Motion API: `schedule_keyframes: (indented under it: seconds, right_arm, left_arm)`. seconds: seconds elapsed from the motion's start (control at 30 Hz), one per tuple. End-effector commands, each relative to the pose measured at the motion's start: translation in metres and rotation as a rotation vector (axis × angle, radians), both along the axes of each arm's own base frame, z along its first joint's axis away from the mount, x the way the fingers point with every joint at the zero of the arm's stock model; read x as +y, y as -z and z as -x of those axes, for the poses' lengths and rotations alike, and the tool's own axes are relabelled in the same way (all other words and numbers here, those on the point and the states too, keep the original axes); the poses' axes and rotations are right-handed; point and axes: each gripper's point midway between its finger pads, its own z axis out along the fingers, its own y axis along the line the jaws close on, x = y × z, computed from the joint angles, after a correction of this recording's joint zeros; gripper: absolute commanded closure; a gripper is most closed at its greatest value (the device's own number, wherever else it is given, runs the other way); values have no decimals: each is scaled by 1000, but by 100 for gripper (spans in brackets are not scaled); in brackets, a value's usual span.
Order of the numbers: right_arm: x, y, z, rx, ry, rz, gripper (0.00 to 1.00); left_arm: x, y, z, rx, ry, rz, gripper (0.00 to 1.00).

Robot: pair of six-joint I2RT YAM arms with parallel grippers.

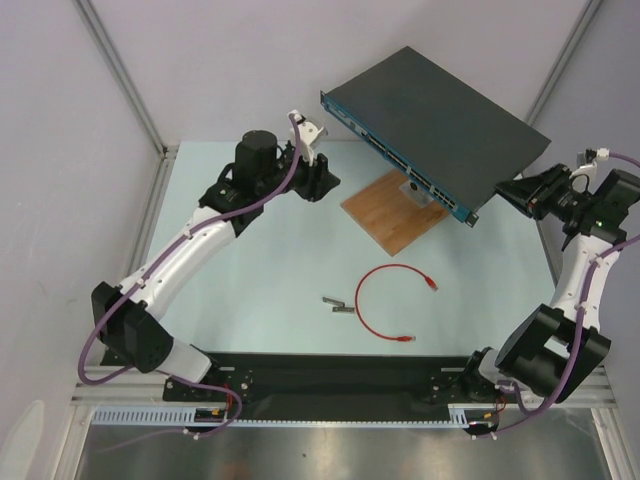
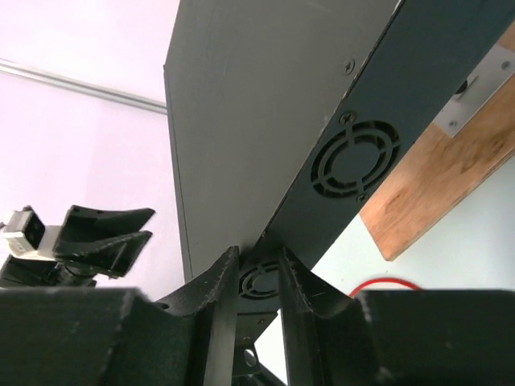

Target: Insert the plug into the switch port

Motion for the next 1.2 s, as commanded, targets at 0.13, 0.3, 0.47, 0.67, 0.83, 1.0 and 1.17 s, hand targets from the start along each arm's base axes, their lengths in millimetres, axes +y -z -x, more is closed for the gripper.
schedule_keyframes:
  seconds: [0.13, 0.3, 0.47, 0.67, 0.83, 1.0, 1.17]
  right_arm:
    - [-6, -14, -13, -112, 56, 77, 7]
    - [0, -5, 1, -87, 68, 79, 0]
    - [11, 9, 2, -64, 54, 42, 0]
    - [42, 17, -11, -95, -3, -49, 0]
    - [54, 21, -16, -122, -22, -133, 5]
    - [57, 19, -15, -143, -45, -138, 58]
    - [36, 20, -17, -114, -11, -146, 100]
  left_arm:
    - [-1, -9, 4, -14, 33, 38, 48]
    - [-2, -13, 5, -10, 40, 48, 48]
    - [-2, -18, 9, -18, 46, 55, 47]
    - [-2, -18, 9, -8, 46, 65, 47]
    - [-1, -15, 13, 13, 50, 81, 45]
    - [2, -1, 17, 60, 59, 88, 44]
    - [5, 13, 21, 102, 60, 83, 44]
